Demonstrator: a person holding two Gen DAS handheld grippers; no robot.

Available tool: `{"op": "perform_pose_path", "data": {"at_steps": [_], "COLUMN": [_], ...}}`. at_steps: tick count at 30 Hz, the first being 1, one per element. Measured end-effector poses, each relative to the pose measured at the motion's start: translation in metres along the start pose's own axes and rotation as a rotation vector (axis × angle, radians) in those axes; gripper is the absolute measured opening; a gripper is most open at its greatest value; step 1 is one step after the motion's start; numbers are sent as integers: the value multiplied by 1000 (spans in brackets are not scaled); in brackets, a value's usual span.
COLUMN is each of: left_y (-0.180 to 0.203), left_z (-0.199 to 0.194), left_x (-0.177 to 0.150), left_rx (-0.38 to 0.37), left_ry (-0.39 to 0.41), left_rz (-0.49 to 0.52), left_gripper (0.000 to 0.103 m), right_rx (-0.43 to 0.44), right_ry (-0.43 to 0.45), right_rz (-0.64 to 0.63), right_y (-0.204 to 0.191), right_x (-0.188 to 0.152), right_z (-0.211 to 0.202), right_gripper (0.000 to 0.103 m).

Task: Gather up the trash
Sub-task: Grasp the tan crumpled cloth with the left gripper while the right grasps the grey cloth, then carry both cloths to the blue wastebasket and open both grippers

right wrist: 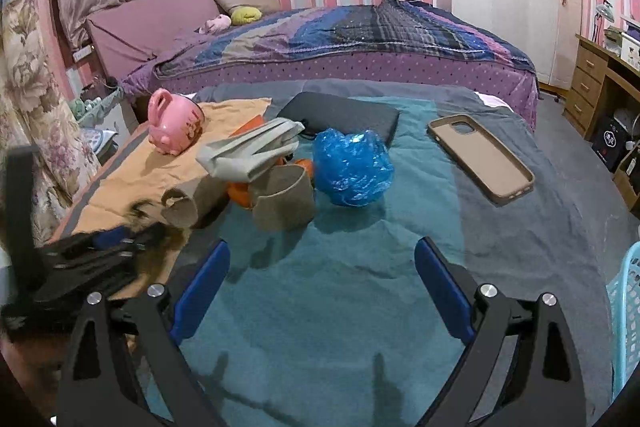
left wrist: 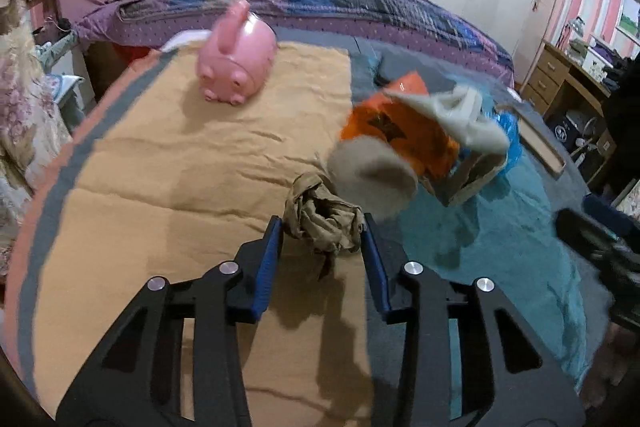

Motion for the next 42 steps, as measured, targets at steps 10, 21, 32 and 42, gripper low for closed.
{"op": "perform_pose_path", "data": {"at_steps": [10,21,32,42], "left_y": [-51,-60,-61,-8], "left_z": [-22,-25,-43,-70], "left_x": [16,33,41,48], "left_rx": [60,53,41,-24], "left_ry": [68,106,155,214], "left_rz": [-94,-109,-122,-58], "left_gripper": [38,38,38,38], "right_rx": [19,-45,64,94], "right_ry": [109,61,163,279], "right_rz": [-31,-133,-101,-60], "right_y": [-39,-68,-61,-23], "right_x": [36,41,51,56], "right_z": [15,64,15,-67], "right_gripper": [92,63,24,24]}}
Point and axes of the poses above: each gripper's, at about its wrist camera, not at the fingertips, and z roughly the way its jaws point, y to its right, x to its top, the point moved 10 cm from there along z, roughly the way its jaws point, and after that the axes turned 1 degree about -y, right-handed, at the moved point
